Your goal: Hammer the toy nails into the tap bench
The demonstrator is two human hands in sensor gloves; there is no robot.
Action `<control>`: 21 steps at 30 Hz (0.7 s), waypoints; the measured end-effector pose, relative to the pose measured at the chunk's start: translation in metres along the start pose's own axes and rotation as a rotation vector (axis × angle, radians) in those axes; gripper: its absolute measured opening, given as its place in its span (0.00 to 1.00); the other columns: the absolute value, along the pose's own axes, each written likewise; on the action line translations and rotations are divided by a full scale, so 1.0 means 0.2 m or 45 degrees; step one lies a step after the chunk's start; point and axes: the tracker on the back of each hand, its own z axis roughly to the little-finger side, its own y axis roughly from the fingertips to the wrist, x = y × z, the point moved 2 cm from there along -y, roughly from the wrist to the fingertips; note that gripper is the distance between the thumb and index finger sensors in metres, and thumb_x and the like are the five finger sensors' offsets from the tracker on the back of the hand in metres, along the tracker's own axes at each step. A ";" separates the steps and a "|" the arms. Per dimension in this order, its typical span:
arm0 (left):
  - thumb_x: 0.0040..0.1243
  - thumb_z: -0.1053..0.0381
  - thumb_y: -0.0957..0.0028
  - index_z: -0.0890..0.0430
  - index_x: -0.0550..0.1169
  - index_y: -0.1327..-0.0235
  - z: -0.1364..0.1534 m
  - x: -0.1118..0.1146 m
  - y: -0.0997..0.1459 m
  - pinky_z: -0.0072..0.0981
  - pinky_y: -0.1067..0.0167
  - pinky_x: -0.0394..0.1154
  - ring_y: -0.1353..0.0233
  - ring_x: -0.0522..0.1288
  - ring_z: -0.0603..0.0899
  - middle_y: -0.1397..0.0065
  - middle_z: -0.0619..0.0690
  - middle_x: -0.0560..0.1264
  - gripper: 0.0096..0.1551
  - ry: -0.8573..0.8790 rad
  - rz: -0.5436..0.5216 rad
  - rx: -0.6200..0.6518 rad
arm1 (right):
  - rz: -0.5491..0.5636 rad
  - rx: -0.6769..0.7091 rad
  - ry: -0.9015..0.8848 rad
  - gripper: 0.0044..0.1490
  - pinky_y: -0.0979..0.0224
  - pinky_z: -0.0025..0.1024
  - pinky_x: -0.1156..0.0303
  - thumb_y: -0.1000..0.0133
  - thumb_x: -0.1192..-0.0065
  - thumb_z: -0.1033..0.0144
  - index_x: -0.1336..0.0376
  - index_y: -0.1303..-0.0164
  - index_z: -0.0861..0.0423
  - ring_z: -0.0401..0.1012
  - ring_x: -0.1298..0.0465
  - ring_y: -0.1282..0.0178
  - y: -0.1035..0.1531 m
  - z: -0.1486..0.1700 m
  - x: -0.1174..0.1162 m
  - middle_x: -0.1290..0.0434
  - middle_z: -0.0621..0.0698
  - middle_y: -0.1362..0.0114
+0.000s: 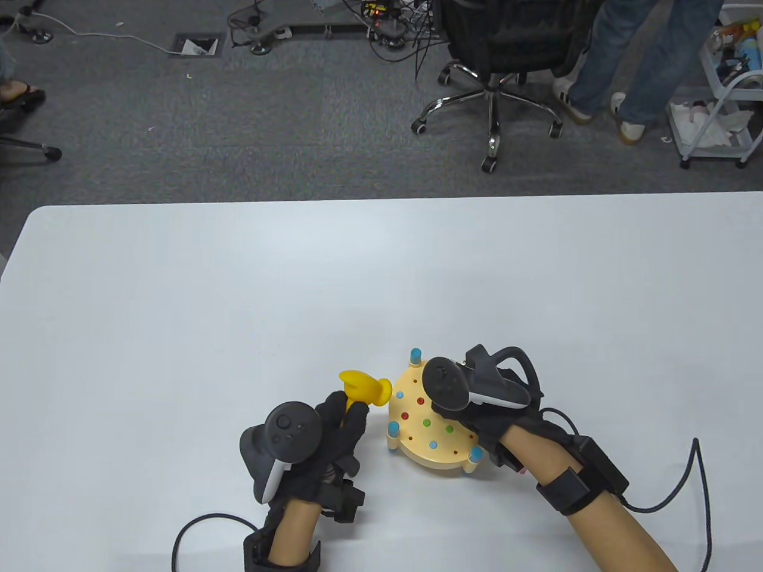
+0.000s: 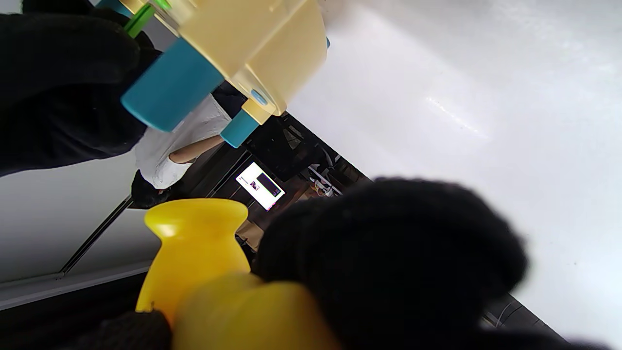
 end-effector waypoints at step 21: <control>0.50 0.33 0.58 0.57 0.81 0.48 -0.05 0.03 0.01 0.40 0.76 0.78 0.74 0.85 0.58 0.64 0.58 0.87 0.37 -0.028 0.029 0.079 | 0.662 -0.246 -0.209 0.40 0.48 0.38 0.22 0.53 0.41 0.45 0.36 0.32 0.52 0.41 0.19 0.55 0.24 0.25 0.12 0.24 0.56 0.38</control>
